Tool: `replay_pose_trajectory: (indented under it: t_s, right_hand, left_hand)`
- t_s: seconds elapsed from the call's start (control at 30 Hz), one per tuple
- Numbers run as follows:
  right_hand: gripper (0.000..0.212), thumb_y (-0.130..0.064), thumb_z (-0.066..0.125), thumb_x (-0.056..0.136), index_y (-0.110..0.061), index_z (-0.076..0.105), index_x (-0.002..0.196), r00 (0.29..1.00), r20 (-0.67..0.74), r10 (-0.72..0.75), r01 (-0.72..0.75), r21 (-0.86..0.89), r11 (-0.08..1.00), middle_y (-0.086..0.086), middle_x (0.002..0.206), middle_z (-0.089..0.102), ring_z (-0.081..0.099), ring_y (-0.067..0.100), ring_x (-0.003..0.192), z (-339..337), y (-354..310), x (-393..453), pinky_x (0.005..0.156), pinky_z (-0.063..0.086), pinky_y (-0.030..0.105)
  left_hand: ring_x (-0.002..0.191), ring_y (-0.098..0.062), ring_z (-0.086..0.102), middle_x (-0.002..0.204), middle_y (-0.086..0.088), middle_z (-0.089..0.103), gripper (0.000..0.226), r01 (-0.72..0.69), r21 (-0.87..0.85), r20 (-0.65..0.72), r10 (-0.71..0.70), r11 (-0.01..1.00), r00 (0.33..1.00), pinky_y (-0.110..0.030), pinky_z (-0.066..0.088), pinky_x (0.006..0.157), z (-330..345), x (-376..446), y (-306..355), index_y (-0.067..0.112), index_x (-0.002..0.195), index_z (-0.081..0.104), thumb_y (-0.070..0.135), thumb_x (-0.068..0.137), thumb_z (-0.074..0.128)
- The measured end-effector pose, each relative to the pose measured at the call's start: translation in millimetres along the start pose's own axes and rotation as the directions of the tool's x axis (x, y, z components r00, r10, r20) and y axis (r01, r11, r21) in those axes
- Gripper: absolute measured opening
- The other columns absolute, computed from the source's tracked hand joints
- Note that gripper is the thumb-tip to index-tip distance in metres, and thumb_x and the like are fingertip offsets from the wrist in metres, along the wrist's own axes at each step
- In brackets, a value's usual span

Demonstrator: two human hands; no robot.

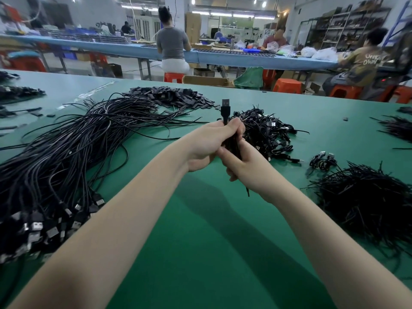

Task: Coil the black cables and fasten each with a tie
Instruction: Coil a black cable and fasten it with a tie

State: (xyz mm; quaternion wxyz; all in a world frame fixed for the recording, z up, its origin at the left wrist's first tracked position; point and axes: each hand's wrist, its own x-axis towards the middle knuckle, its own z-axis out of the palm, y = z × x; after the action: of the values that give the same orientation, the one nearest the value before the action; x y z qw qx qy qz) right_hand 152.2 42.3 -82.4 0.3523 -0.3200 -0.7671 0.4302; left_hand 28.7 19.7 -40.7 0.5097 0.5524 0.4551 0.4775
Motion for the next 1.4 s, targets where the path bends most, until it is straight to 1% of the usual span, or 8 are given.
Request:
replay_pose_trajectory:
  t_s: [0.5, 0.8, 0.93, 1.03, 1.1, 1.17, 1.27, 1.4]
  right_hand:
    - [0.015, -0.026, 0.033, 0.096, -0.014, 0.039, 0.102, 0.976, -0.132, 0.171, -0.216, -0.580, 0.785, 0.011, 0.087, 0.053, 0.048, 0.033, 0.077, 9, 36, 1, 0.066, 0.038, 0.036]
    - [0.020, -0.031, 0.030, 0.097, -0.015, 0.039, 0.090, 0.920, -0.231, 0.316, -0.389, -0.620, 0.681, 0.014, 0.108, 0.060, 0.049, 0.033, 0.086, 3, 42, 9, 0.071, 0.036, 0.034]
    - [0.016, -0.022, 0.027, 0.098, -0.014, 0.038, 0.089, 0.885, -0.322, 0.337, -0.464, -0.667, 0.582, 0.017, 0.116, 0.060, 0.055, 0.035, 0.096, -10, 45, 7, 0.072, 0.034, 0.036]
    - [0.013, -0.018, 0.030, 0.098, -0.012, 0.036, 0.088, 0.939, -0.214, 0.269, -0.325, -0.806, 0.495, 0.015, 0.107, 0.062, 0.059, 0.035, 0.097, -13, 45, 5, 0.068, 0.034, 0.037]
    - [0.013, -0.015, 0.031, 0.098, -0.012, 0.035, 0.087, 0.970, -0.125, 0.211, -0.203, -0.891, 0.405, 0.008, 0.088, 0.060, 0.060, 0.032, 0.086, -19, 43, 6, 0.062, 0.034, 0.036]
    - [0.012, -0.012, 0.032, 0.097, -0.012, 0.034, 0.085, 0.986, -0.045, 0.163, -0.095, -0.945, 0.312, 0.001, 0.074, 0.048, 0.056, 0.028, 0.073, -30, 37, 7, 0.055, 0.031, 0.033]
    - [0.017, -0.018, 0.031, 0.100, -0.011, 0.034, 0.085, 0.983, 0.080, 0.165, 0.031, -0.960, 0.280, 0.000, 0.070, 0.042, 0.051, 0.028, 0.069, -43, 27, 10, 0.054, 0.030, 0.033]
    - [0.027, -0.036, 0.029, 0.104, -0.013, 0.037, 0.091, 0.933, 0.266, 0.242, 0.166, -0.915, 0.367, -0.002, 0.072, 0.040, 0.046, 0.026, 0.073, -46, 15, 10, 0.065, 0.035, 0.035]
  left_hand:
    - [0.117, -0.019, 0.055, 0.119, 0.005, 0.065, 0.034, 0.240, 0.133, -0.041, -0.237, 0.962, 0.971, -0.039, 0.037, 0.111, 1, 19, -44, 0.023, 0.078, 0.064, 0.038, 0.101, 0.043]
    - [0.078, -0.018, 0.063, 0.085, -0.005, 0.068, 0.017, 0.318, -0.285, -0.170, -0.374, 0.904, 0.912, -0.026, 0.055, 0.075, 10, 23, -44, 0.010, 0.100, 0.066, 0.023, 0.089, 0.066]
    - [0.105, -0.016, 0.054, 0.111, -0.005, 0.060, 0.033, 0.065, 0.049, -0.370, -0.042, 0.997, 0.928, -0.028, 0.043, 0.094, 18, 19, -54, 0.013, 0.120, 0.056, 0.019, 0.089, 0.066]
    - [0.143, -0.021, 0.023, 0.159, -0.008, 0.017, 0.085, -0.055, 0.871, -0.112, 0.307, 0.489, 0.945, -0.029, 0.018, 0.114, 18, 16, -73, 0.023, 0.153, 0.002, 0.005, 0.091, 0.057]
    - [0.148, -0.032, 0.002, 0.159, -0.008, -0.021, 0.098, 0.076, 0.997, -0.073, 0.378, 0.008, 0.923, -0.038, 0.011, 0.118, 13, 12, -78, 0.033, 0.148, -0.021, 0.003, 0.092, 0.053]
    - [0.146, -0.039, 0.009, 0.156, -0.012, -0.018, 0.080, 0.191, 0.947, -0.009, 0.568, -0.260, 0.823, -0.043, 0.018, 0.117, 12, 7, -82, 0.034, 0.153, 0.009, 0.004, 0.089, 0.047]
    - [0.134, -0.022, 0.044, 0.149, 0.005, 0.041, 0.042, 0.183, 0.863, 0.204, 0.655, -0.471, 0.727, -0.033, 0.034, 0.110, 14, 0, -86, 0.028, 0.119, 0.067, 0.015, 0.083, 0.048]
    - [0.096, -0.021, 0.068, 0.104, -0.003, 0.070, 0.035, 0.154, 0.874, 0.222, 0.661, -0.461, 0.717, -0.031, 0.052, 0.088, 14, -4, -85, 0.015, 0.112, 0.071, 0.015, 0.086, 0.047]
